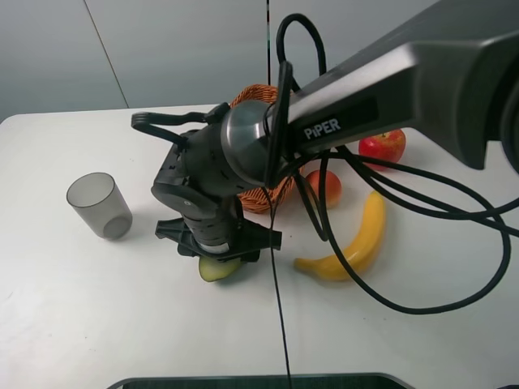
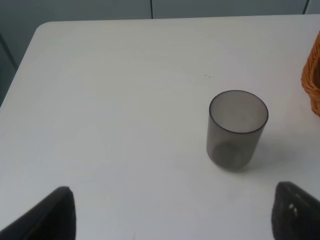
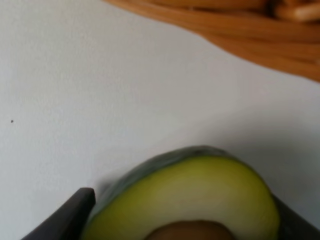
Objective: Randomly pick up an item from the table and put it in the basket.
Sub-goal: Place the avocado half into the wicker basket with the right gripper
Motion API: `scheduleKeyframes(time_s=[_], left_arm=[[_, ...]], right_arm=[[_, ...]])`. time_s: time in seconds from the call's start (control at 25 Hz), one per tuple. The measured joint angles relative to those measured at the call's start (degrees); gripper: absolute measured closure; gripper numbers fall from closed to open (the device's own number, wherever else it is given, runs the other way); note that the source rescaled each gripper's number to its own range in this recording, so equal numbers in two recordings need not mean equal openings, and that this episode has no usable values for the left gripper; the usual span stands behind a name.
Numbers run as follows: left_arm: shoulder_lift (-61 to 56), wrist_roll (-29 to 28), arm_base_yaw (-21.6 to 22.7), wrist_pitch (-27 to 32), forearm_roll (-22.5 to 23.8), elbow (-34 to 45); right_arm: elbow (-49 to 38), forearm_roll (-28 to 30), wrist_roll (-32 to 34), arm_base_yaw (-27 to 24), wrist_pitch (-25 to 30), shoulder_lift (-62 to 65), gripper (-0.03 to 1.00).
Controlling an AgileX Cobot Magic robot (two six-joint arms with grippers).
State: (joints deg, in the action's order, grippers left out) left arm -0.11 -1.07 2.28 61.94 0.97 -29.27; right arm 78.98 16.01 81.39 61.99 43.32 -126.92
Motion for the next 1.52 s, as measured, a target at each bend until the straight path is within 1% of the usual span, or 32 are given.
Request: scheduleKeyframes(time_s=[0.24,0.4,0.52,0.68,0.84,1.04,1.24,1.36,1.52], left_arm=[[0.0,0.0,0.0,0.0,0.0,0.0],[0.0,0.0,0.0,0.0,0.0,0.0],[0.0,0.0,0.0,0.0,0.0,0.0],[0.0,0.0,0.0,0.0,0.0,0.0],[0.0,0.0,0.0,0.0,0.0,0.0],[0.0,-0.12,0.0,0.0,0.0,0.0],[0.0,-0.12,0.0,0.0,0.0,0.0],[0.0,-0.12,0.0,0.0,0.0,0.0],[0.0,-0.12,0.0,0.0,0.0,0.0]], right_arm=[[0.0,0.0,-0.26,0.0,0.0,0.0,0.95],[0.1,-0.47,-1.64,0.0,0.0,0.0,0.95],[0.09,-1.83,-4.57,0.0,0.38,1.18,0.95],[0.09,-2.27,-7.65,0.0,2.05,4.72,0.95],[0.09,-5.11,-11.59,0.0,4.01,8.05,0.95],[0.09,-9.48,-17.76,0.0,4.45,11.89,0.95],[0.09,-10.81,-23.28,0.0,6.16,15.63,0.95],[0.09,-11.18,-26.66,-1.04,7.36,17.32,0.95],[0.09,-11.17,-30.65,-4.17,7.98,18.51,0.95]])
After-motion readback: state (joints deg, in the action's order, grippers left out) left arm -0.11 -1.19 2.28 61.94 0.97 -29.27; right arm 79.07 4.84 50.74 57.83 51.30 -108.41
